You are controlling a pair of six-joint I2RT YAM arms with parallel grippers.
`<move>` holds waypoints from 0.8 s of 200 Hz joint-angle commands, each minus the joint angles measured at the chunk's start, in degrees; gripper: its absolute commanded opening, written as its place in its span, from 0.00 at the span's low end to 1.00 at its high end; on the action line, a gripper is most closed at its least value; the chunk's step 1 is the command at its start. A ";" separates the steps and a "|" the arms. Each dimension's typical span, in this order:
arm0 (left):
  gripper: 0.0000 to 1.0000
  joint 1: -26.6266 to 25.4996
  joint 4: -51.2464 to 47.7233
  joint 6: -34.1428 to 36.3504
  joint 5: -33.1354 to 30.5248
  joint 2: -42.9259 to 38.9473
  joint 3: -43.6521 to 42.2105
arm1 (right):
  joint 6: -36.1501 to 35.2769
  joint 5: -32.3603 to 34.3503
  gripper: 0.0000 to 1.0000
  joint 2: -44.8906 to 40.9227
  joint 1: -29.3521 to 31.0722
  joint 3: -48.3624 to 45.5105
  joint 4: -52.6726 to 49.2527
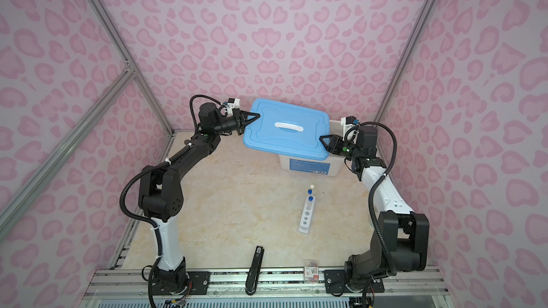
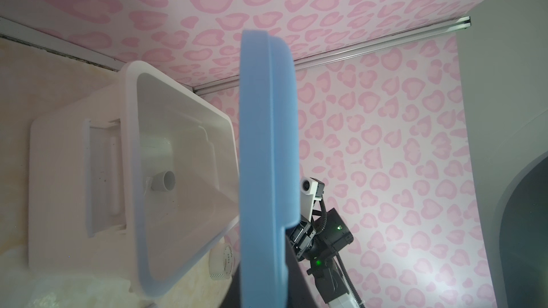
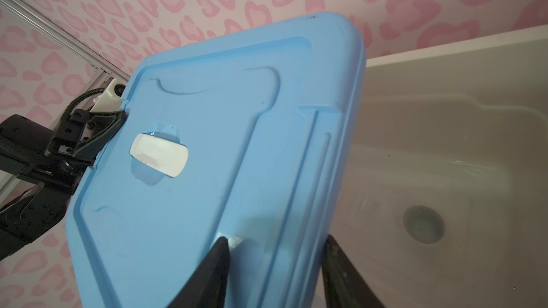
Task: Organize the chemistry lab equipment
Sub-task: 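Press the lid down onto the bin rim with both grippers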
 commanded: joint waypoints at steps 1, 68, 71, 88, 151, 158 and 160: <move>0.19 -0.26 -0.35 3.37 -1.68 1.53 1.42 | -2.34 -1.40 0.49 -0.04 -0.05 0.81 0.52; 0.27 -1.20 -3.15 5.94 -2.28 4.98 4.11 | -0.69 0.28 0.47 0.35 -1.28 0.33 1.45; 0.27 -1.25 -3.20 5.94 -2.42 5.07 4.12 | -0.48 0.30 0.47 0.34 -1.32 0.16 1.76; 0.27 -1.47 -3.65 6.24 -2.60 5.78 4.78 | -0.29 0.76 0.46 0.70 -1.42 0.28 1.80; 0.27 -2.53 -6.43 6.74 -4.03 9.28 8.99 | -1.77 2.21 0.43 1.71 -2.12 1.97 -0.89; 0.27 -2.80 -6.84 6.80 -4.12 9.81 9.82 | -1.79 2.40 0.43 1.71 -2.25 1.91 -0.87; 0.27 -2.90 -6.99 6.84 -4.14 9.98 10.03 | -1.83 2.41 0.43 1.74 -2.28 1.96 -0.82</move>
